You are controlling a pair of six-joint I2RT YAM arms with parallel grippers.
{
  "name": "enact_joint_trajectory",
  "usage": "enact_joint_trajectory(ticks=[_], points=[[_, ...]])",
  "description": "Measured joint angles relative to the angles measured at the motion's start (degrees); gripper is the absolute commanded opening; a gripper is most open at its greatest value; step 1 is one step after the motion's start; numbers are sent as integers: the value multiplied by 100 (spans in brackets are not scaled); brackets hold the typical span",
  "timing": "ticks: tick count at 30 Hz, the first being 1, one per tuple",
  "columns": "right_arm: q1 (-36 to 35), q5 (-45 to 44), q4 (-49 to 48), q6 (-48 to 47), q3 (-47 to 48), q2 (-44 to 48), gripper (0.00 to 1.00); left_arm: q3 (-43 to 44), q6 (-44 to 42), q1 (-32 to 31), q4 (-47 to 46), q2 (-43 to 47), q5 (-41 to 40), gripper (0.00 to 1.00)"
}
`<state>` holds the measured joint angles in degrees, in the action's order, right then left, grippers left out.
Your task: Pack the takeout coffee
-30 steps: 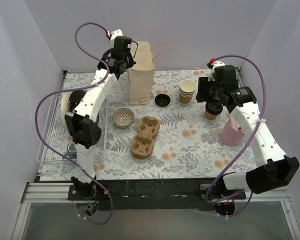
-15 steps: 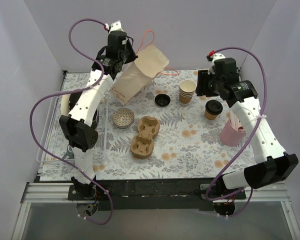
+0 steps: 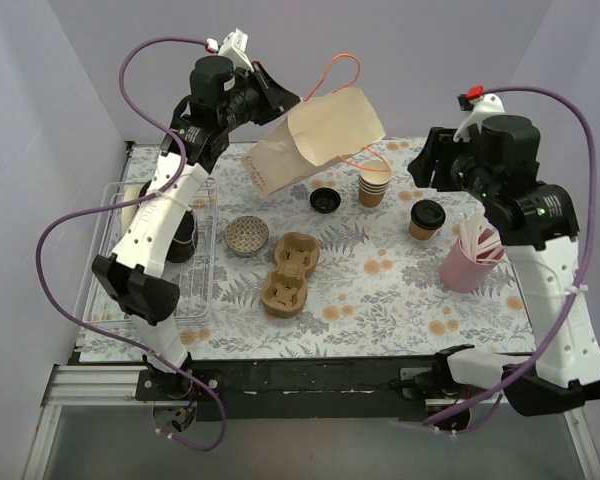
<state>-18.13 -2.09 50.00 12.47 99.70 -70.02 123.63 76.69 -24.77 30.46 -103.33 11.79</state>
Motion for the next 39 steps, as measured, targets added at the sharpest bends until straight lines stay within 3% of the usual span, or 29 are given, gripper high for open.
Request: enact_joint_trajectory(ticks=[7,17,23,28,32,39], points=[[0,-651,131,407,404,909,63,-1281,756,-546,-557,863,844,0],[0,-981,361,466,461,1180,64,-2612,1853,-1788,-1314,1202,1115,0],[0,-931,610,168,363,1123,64,-3296,2367,-1921,-1679,1298,944,0],[-2,-776,667,42,153,1235,63,-3821,2214,-1919,-1539,1327,791,0],[-2,-754,695,17,133,1226,63,-4092,1840,-1919,-1482,1368,822,29],[0,-647,643,319,-164,1237,62,-4175,997,-1919,-844,1668,835,59]])
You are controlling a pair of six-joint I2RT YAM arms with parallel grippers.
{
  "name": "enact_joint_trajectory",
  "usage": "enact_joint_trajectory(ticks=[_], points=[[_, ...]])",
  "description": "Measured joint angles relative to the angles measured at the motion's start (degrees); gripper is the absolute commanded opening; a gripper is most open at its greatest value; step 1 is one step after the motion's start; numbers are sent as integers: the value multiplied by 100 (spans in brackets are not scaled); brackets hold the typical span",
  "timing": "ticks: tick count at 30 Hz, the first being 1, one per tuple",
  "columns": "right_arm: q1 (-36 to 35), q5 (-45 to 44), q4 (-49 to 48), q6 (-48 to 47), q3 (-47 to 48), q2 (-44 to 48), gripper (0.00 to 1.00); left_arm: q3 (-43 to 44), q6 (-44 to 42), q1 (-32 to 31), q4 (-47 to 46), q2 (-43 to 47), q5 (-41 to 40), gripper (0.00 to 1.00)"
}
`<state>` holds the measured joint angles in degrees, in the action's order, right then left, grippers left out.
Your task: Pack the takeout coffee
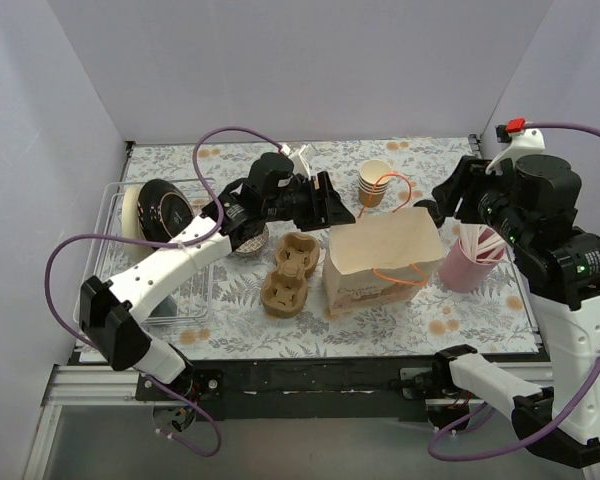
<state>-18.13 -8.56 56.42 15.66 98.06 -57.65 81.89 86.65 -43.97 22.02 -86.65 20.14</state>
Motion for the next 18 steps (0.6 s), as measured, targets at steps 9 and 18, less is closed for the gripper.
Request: enact_joint_trajectory(ticks=[9,18], points=[[-2,417,83,238,-651,107,60,87,-857,0,1237,767,-1021,73],[0,595,90,417,-710,46,57,302,302,28,3016,1231,-3217,53]])
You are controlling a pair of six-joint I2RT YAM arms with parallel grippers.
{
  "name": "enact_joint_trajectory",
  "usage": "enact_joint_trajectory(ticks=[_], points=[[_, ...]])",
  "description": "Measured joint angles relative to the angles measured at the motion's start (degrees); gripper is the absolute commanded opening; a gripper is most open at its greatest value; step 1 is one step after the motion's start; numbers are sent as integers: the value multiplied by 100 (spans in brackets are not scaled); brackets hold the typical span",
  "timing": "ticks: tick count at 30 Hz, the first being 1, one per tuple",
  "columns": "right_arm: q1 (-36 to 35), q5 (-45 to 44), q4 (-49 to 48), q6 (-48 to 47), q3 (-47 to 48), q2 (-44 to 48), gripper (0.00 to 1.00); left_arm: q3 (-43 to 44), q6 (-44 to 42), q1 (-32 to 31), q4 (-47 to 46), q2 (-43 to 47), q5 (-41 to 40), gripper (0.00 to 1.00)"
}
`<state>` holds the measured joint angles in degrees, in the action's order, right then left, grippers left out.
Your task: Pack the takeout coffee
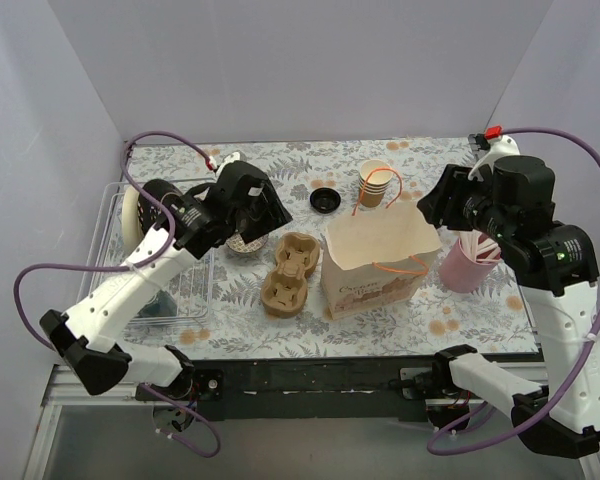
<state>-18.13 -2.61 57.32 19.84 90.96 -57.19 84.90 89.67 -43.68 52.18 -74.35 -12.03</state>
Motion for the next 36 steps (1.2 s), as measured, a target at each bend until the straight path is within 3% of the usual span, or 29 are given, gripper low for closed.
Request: enact_joint_trajectory(ticks=[3,9,16,19,22,36], points=[[0,33,28,74,0,-107,57,610,1099,74,752,-463,-166,50],[0,92,240,103,0,-85,56,1014,2076,125,1394,-1440,225,51],[0,129,485,-11,98,46,55,1126,2339,459,2026,-2157,435,50],[-2,122,573,-61,109,155,54,1250,2376,660,2175,-2494,479,57],[-2,109,608,-74,109,321,54,1486,2409,745,2273,-2850,496,57],[-2,-42,737,-72,109,577,53,896,2435,708,2291,-2997,964,63]])
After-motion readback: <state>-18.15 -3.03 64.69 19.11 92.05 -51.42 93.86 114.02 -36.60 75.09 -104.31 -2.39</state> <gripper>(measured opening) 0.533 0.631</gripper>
